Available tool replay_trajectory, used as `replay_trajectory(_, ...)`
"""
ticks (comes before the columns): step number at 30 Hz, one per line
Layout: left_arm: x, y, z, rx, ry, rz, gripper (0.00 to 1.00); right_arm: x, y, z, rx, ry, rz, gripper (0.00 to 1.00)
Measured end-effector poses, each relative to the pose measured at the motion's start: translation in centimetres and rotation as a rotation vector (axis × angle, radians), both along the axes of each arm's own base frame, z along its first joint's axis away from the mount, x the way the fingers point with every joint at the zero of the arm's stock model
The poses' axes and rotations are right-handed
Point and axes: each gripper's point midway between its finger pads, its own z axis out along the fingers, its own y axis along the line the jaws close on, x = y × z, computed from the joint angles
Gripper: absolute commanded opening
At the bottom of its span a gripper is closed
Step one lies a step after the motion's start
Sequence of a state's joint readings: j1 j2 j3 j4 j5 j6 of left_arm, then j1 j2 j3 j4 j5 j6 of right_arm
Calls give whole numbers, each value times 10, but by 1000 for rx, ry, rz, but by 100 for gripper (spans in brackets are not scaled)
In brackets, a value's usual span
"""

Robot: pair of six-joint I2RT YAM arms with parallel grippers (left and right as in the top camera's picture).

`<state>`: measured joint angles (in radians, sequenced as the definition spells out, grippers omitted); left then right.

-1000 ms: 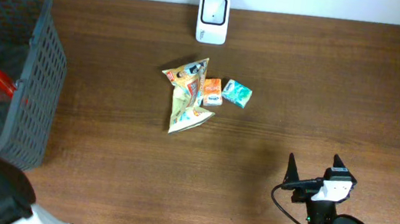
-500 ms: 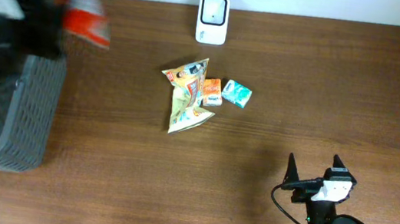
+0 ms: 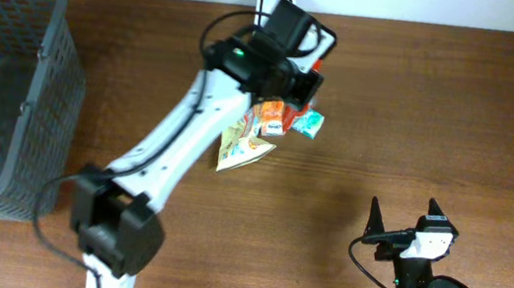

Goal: Scan the item barcode
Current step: 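Carry the red candy bag out and drop it right of the packs, then park the left arm raised and reach the right gripper to the red bag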

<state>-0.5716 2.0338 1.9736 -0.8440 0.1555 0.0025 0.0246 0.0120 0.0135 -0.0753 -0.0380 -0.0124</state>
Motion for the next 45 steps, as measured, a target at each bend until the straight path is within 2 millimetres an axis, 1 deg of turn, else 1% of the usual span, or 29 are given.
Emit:
replay_trajectory(1, 3, -12, -15, 5, 5, -8, 0, 0, 0, 0, 0, 0, 0, 98)
replay_trajectory(4, 2, -41, -41, 0, 9, -36, 0, 0, 0, 0, 0, 0, 0, 98)
replay_trajectory(7, 4, -63, -64, -24, 27, -25, 0, 0, 0, 0, 0, 0, 0, 98)
replay_trajectory(8, 8, -67, -71, -35, 31, -7, 3, 0, 0, 0, 0, 0, 0, 98)
replay_trajectory(9, 12, -68, -85, -35, 46, 12, 20, 0, 0, 0, -1, 0, 0, 98)
replay_trajectory(10, 13, -69, -88, -35, 48, 17, 49, 0, 0, 0, 1, 0, 0, 99)
replay_trajectory(11, 15, -69, -94, -33, 56, 32, 72, 0, 0, 0, 0, 0, 0, 98)
replay_trajectory(12, 15, -67, -99, -27, 64, 45, 72, 0, 0, 0, 0, 0, 0, 98)
replay_trajectory(14, 19, -67, -98, -31, 56, 65, 78, 0, 0, 0, 0, 0, 0, 98)
replay_trajectory(15, 21, -68, -96, -37, 46, 70, 88, 0, 0, 0, 0, 0, 0, 99)
replay_trajectory(18, 21, -65, -88, -26, 53, 80, 94, 0, 0, 0, 0, 0, 0, 98)
replay_trajectory(19, 22, -65, -80, -29, 48, 82, 99, 0, 0, 0, 0, 0, 0, 98)
replay_trajectory(21, 24, -61, -46, -44, 35, 92, 99, 0, 0, 0, 0, 0, 0, 98)
replay_trajectory(22, 20, -55, -35, -38, 40, 96, 99, 0, 0, 0, 0, 0, 0, 98)
replay_trajectory(23, 19, -45, -16, -43, 34, 108, 99, 0, 0, 0, 0, 0, 0, 98)
replay_trajectory(24, 21, -27, 18, -61, -9, 140, 99, 0, 0, 0, 0, 0, 0, 98)
replay_trajectory(25, 21, -6, 44, -55, -47, 183, 99, 0, 0, 0, 0, 0, 0, 98)
replay_trajectory(26, 21, 14, 61, -36, -74, 227, 99, 0, 0, 0, 0, 0, 0, 99)
replay_trajectory(27, 18, 45, 80, 5, -105, 296, 99, 0, 0, 0, 0, 0, 0, 98)
replay_trajectory(28, 16, 89, 108, 51, -161, 398, 99, 0, 0, 0, 0, 0, 0, 98)
replay_trajectory(29, 11, 124, 123, 103, -187, 478, 99, 0, 0, 0, 0, 0, 0, 99)
replay_trajectory(30, 9, 137, 127, 127, -194, 508, 99, 0, 0, 0, 0, 0, 0, 98)
replay_trajectory(32, -4, 178, 127, 241, -178, 593, 99, 0, 0, 0, 0, 0, 0, 99)
replay_trajectory(34, -9, 202, 120, 304, -141, 648, 99, 0, 0, 0, 0, 0, 0, 98)
replay_trajectory(36, -13, 222, 114, 296, -95, 744, 99, 0, 0, 0, 0, 0, 0, 98)
replay_trajectory(39, -7, 264, 111, 207, -33, 921, 99, 0, 0, 0, 0, 0, 0, 99)
replay_trajectory(40, -6, 270, 109, 184, -17, 938, 99, 0, 0, 0, 0, 0, 0, 98)
replay_trajectory(42, -11, 271, 101, 102, 76, 935, 99, 0, 0, 0, 0, 0, 0, 98)
replay_trajectory(45, -23, 262, 93, 81, 159, 904, 99, 0, 0, 0, 0, 0, 0, 98)
